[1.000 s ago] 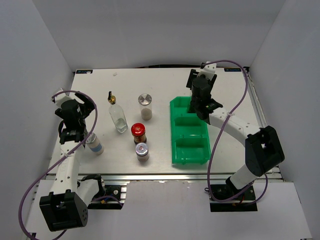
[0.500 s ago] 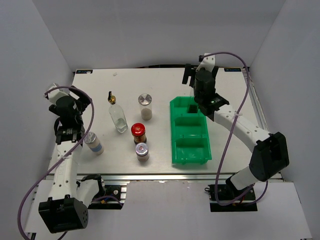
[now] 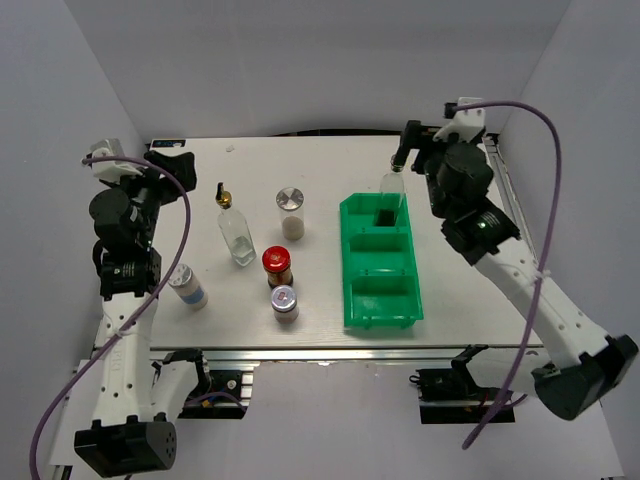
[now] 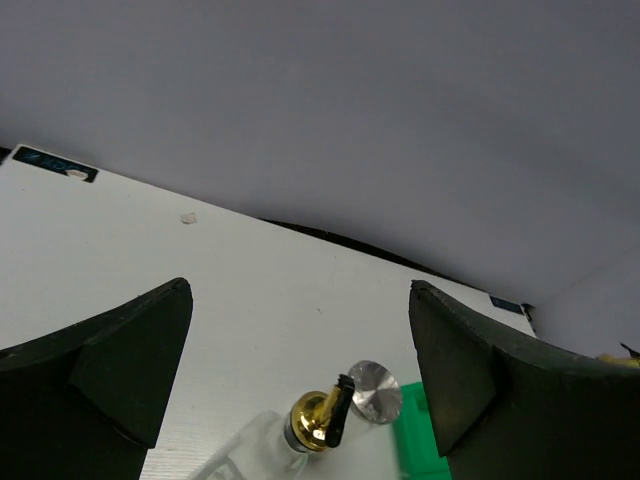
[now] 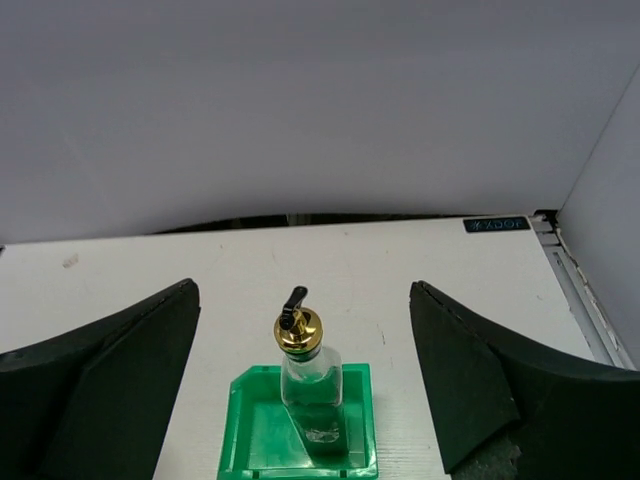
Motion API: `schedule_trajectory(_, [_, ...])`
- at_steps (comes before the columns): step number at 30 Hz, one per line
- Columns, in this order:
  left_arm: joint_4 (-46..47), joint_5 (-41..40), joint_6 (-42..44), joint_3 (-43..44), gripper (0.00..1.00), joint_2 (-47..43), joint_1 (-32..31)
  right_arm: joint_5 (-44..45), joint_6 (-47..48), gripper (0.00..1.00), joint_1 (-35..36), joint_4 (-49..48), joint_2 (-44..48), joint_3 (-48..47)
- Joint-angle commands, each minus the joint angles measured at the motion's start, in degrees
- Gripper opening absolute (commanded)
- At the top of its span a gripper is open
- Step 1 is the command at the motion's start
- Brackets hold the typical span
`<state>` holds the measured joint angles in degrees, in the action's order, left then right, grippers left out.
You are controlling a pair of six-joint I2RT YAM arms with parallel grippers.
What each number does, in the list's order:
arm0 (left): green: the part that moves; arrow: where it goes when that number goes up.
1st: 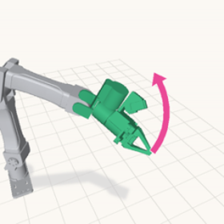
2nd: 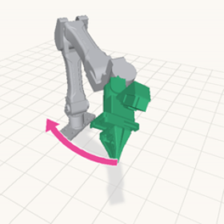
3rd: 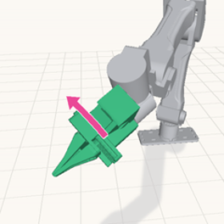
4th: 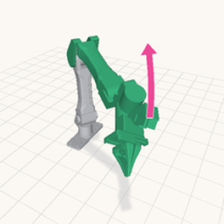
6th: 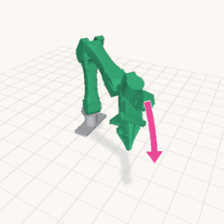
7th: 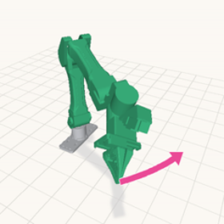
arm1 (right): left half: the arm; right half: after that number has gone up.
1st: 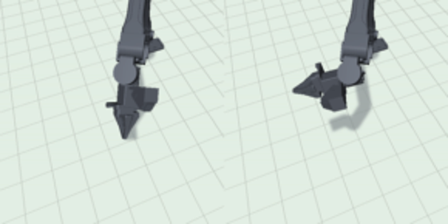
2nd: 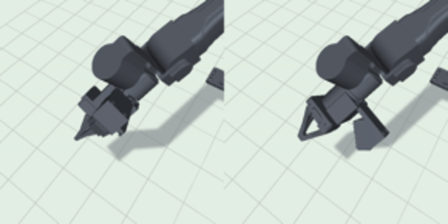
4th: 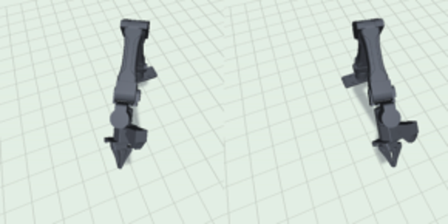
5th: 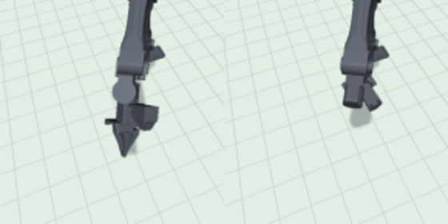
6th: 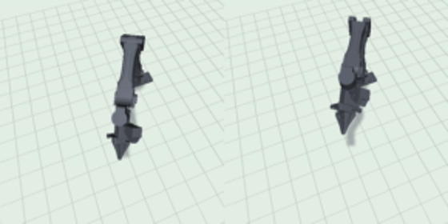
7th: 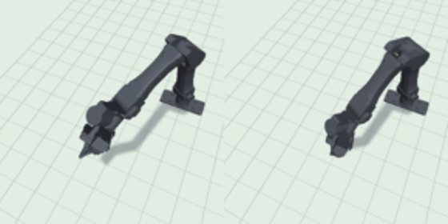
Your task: Organize the condiment bottles
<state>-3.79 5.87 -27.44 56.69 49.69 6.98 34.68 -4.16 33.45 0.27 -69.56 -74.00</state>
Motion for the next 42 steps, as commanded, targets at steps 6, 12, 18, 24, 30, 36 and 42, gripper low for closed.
schedule_trajectory(6, [-5.4,0.1,7.3,1.5,0.98,4.4,-12.0,1.0,0.4,0.89,-0.1,2.5,8.9,2.8])
schedule_trajectory(12, [-9.6,-11.0,11.6,0.8,0.98,8.0,-19.3,1.8,0.6,0.89,-0.1,2.4,10.0,5.0])
schedule_trajectory(18, [-12.1,-19.9,11.5,0.8,0.98,10.4,-20.4,1.2,0.5,0.89,-0.2,2.7,10.2,5.1])
schedule_trajectory(24, [-11.2,-19.3,12.1,-1.0,0.98,11.6,-21.8,2.7,0.3,0.9,-0.3,2.0,11.3,6.1])
schedule_trajectory(30, [-8.3,-22.0,13.2,-2.7,0.97,12.0,-24.1,3.8,0.3,0.89,-0.3,1.9,12.2,6.6])
schedule_trajectory(36, [-7.7,-24.9,13.8,-1.3,0.82,15.4,-25.6,5.0,1.1,0.89,-0.2,0.4,13.0,7.8])
schedule_trajectory(42, [-6.8,-27.1,13.6,-1.1,0.62,16.4,-25.9,5.2,1.9,0.89,-0.3,0.3,13.4,8.3])
